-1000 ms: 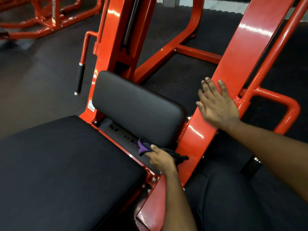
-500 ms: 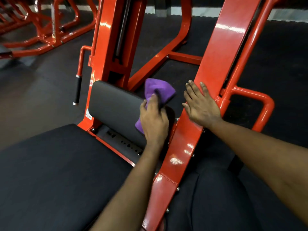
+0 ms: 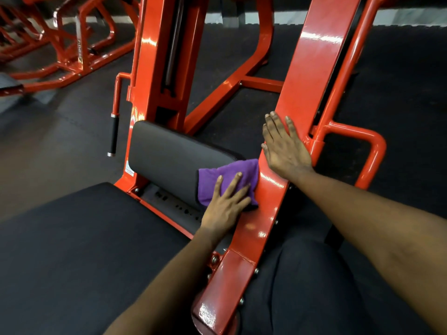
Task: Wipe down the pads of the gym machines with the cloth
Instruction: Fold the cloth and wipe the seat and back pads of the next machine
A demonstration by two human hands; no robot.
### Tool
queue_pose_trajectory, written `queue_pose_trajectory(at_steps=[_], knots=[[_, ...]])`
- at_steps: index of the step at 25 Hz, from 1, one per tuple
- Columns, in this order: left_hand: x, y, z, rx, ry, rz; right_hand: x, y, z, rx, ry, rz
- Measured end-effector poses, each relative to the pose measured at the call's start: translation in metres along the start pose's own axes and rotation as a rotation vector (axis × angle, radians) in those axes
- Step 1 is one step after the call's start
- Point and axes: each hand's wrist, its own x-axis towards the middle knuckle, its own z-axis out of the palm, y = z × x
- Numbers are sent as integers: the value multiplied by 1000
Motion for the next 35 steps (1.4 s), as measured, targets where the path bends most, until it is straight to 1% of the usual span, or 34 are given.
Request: queue_pose_trajectory(at_steps=[2, 5, 6, 9, 10, 14, 17, 20, 22, 23, 25, 29, 30, 31, 32, 34, 35], knots=[[-37, 11, 19, 58, -44, 31, 0, 0, 1, -7, 17, 4], [-84, 27, 40, 151, -220, 81, -1, 0, -1, -3, 18, 0], [-85, 26, 39, 168, -229, 82, -1, 0, 0, -4, 21, 3], [-56, 11, 21, 163, -70, 43, 0, -1, 3, -4, 39, 0], [-44, 5, 13, 146, -42, 28, 1, -1, 3, -3, 47, 2], [-24, -1, 4, 105, -2, -1, 1, -1, 5, 3, 73, 5], [9, -7, -5, 30, 70, -72, 0, -1, 6, 10, 96, 10], [34, -9, -15, 23, 59, -165, 0, -1, 7, 11, 98, -1], [29, -2, -10, 7, 53, -177, 1, 0, 9, 14, 108, 1], [19, 3, -1, 15, 40, -140, 0, 0, 8, 17, 103, 6], [-6, 10, 19, 110, -4, -24, 0, 0, 9, 11, 99, 6], [-56, 22, 30, 209, -210, 61, 4, -1, 9, 43, 93, 22], [-62, 24, 23, 185, -250, 65, 2, -2, 9, 51, 84, 30], [-63, 24, 13, 157, -249, 60, 2, -2, 7, 70, 70, 40], [-61, 21, 4, 74, -213, 54, 2, 0, 3, 100, 57, 46], [-53, 9, -17, -217, -164, 34, 4, 3, -9, 200, -4, 54], [-50, 2, -31, -363, -147, -18, 4, 3, -13, 282, -59, 70]])
